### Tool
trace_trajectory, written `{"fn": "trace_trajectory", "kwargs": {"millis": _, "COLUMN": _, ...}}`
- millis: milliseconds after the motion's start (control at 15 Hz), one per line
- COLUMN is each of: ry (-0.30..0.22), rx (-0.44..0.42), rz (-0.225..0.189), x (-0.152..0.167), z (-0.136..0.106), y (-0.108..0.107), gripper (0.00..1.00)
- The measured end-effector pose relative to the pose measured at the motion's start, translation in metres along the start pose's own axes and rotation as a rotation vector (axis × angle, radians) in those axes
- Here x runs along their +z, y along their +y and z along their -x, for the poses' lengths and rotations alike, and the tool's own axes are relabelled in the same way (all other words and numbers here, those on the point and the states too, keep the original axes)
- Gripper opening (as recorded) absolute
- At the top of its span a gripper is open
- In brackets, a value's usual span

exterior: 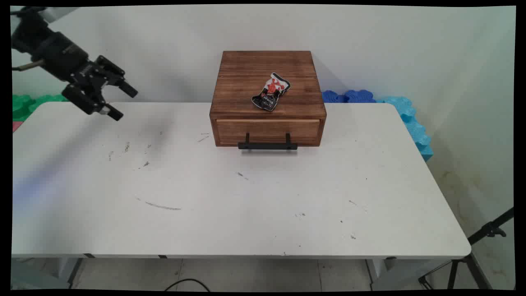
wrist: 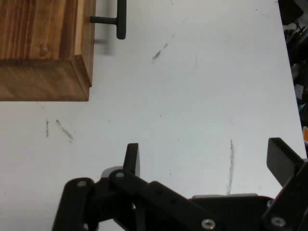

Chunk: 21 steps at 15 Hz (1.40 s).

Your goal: Open the drawer

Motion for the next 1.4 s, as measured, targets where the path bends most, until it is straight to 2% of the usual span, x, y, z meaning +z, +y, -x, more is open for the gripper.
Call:
{"fn": "trace_trajectory", "kwargs": {"millis": 333, "ry": -0.031, "rx": 0.009, "rz": -0.024, "x": 0.023, "z": -0.030, "y": 0.002, "gripper": 1.00}}
{"fn": "trace_trajectory", "kwargs": {"millis": 600, "ry": -0.063, "rx": 0.022, "rz": -0.054, "x": 0.056, "z": -0.057, "y": 0.011, "gripper": 1.00}}
{"fn": "trace_trajectory", "kwargs": {"millis": 1133, "ry": -0.145, "rx": 0.071, "rz": -0.088, "x": 0.150, "z": -0.104, "y": 0.028, "gripper": 1.00}}
{"fn": "trace_trajectory", "kwargs": {"millis": 1400, "ry": -0.162, "rx": 0.090, "rz": -0.116, "x": 0.196, "z": -0.127, "y": 0.025, "gripper": 1.00}}
